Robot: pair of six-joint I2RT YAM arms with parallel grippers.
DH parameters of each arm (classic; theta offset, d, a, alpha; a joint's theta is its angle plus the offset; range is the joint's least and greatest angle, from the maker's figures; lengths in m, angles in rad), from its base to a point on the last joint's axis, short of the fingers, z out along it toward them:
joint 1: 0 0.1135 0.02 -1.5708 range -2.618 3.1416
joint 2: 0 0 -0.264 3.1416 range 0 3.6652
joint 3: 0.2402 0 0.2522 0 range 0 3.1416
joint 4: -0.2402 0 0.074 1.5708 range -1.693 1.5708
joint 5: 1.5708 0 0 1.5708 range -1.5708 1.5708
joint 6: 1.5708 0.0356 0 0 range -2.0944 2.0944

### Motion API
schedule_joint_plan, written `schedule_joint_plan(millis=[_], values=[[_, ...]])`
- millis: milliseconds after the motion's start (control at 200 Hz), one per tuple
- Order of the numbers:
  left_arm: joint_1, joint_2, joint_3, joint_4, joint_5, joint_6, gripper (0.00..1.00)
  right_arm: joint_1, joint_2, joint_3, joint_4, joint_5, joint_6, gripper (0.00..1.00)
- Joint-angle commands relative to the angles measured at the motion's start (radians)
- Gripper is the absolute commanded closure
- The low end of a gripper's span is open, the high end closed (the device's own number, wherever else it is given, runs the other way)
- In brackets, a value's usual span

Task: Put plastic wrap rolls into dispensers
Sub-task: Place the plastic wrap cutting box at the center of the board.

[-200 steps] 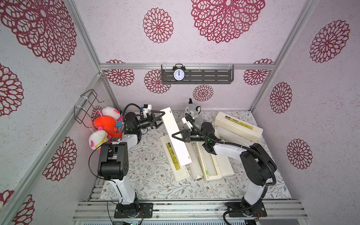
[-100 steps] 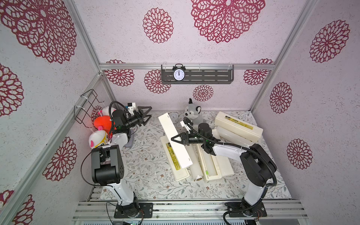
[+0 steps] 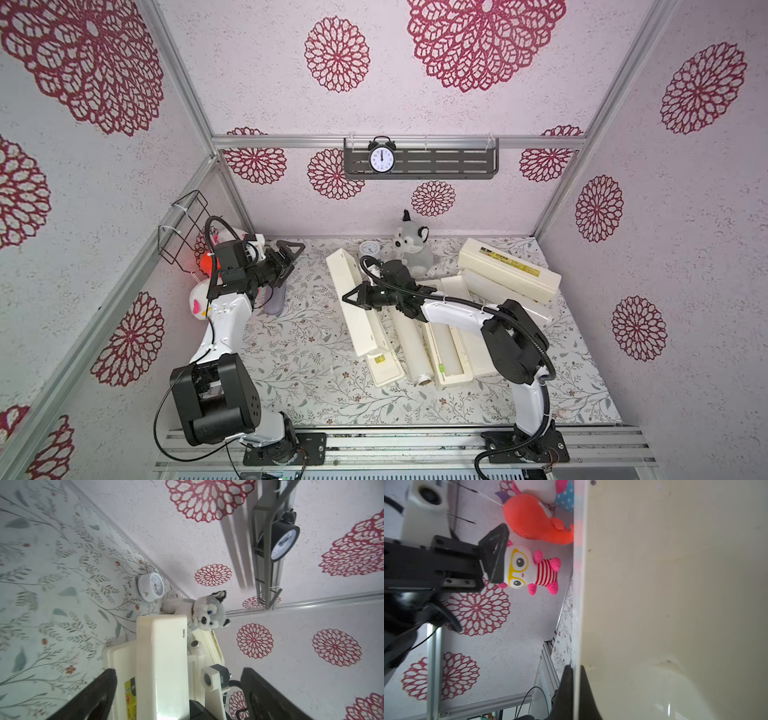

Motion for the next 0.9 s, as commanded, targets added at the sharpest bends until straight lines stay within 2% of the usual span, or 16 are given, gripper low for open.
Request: schedule_joint_plan(millis=[0, 200, 335, 540, 630, 656, 681, 716, 786, 896], values=[[0.037, -0.03, -0.053, -0.088, -0.055, 0.054, 0.02, 0.054, 0.052, 0.139, -0.111, 0.099, -0.038, 1.0], [0.078, -0.06, -0.127, -0.028, -0.041, 0.01, 0.02, 0.112, 0.196, 0.335, -0.243, 0.211, -0.006, 1.0], [0.079, -0.059, -0.121, -0.062, -0.056, 0.036, 0.02, 0.128, 0.229, 0.359, -0.297, 0.348, 0.035, 1.0], [0.078, -0.051, -0.122, -0.068, -0.062, 0.037, 0.02, 0.146, 0.283, 0.423, -0.379, 0.487, 0.065, 1.0], [0.078, -0.05, -0.123, -0.068, -0.064, 0.04, 0.02, 0.147, 0.299, 0.438, -0.382, 0.498, 0.071, 1.0], [0.078, -0.05, -0.124, -0.072, -0.066, 0.043, 0.02, 0.148, 0.304, 0.444, -0.382, 0.493, 0.068, 0.93], [0.078, -0.048, -0.122, -0.075, -0.066, 0.047, 0.02, 0.147, 0.305, 0.446, -0.376, 0.486, 0.064, 0.76], [0.079, -0.047, -0.121, -0.083, -0.07, 0.053, 0.02, 0.146, 0.302, 0.444, -0.365, 0.474, 0.054, 0.66], [0.076, -0.041, -0.12, -0.093, -0.073, 0.062, 0.02, 0.145, 0.286, 0.433, -0.335, 0.456, 0.031, 0.54], [0.069, -0.032, -0.122, -0.096, -0.083, 0.066, 0.02, 0.137, 0.245, 0.418, -0.303, 0.436, -0.023, 0.45]])
